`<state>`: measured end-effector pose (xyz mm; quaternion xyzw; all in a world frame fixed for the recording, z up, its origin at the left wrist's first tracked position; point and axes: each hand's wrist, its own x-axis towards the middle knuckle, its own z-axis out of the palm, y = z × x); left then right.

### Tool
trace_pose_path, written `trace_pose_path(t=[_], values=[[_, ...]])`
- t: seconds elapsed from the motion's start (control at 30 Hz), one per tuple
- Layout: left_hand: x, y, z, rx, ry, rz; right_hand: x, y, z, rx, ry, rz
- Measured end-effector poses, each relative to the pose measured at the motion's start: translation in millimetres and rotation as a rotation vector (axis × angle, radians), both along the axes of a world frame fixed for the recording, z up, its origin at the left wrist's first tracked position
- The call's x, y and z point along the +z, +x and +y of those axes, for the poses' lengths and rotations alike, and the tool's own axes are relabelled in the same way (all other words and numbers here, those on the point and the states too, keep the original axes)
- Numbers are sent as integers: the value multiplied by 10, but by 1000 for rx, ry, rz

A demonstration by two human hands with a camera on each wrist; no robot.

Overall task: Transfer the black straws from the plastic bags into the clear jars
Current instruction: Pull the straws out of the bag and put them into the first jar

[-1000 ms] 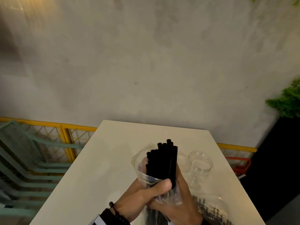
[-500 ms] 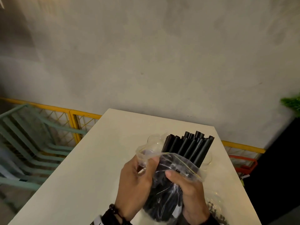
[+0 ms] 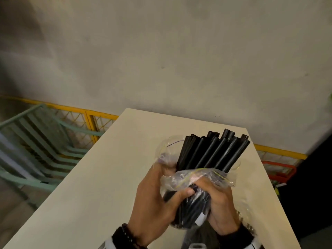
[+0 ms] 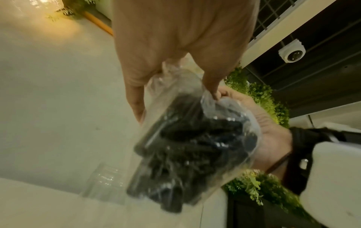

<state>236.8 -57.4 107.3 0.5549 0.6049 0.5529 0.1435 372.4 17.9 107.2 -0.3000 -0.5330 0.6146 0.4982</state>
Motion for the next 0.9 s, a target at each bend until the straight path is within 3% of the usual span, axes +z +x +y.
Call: trace_pose_path(t=[0.1,0.2,0.27,0.37,0.47,0.53,0.7,0.8,0.9], values=[[21,-89,22,12,-15,-112,-52,-28,1,21,-38,28],[-6,-187,143,-2,-49,30,-93,-98,33,-9,-96,57],[-51,-284,224,16,-35,17,-80,-162,58,-46,-93,40],[-51,-482,305,-82,-8,-134,-13,-283,118,-76,-55,5],[-45,-688,351,-200,-86,-404,-2,-432,150,-81,-42,-31],[-38,-790,384,-233,-128,-467,-6,-543,146,-118,-36,-87],[-145,-890,526,-91,-34,-231,-78,-866,100,-180,-56,-232],[-247,-924,604,-59,18,-121,-82,-1048,21,-61,-58,-140],[-269,-928,629,-81,73,-89,-69,-1164,-19,-86,-48,-108]])
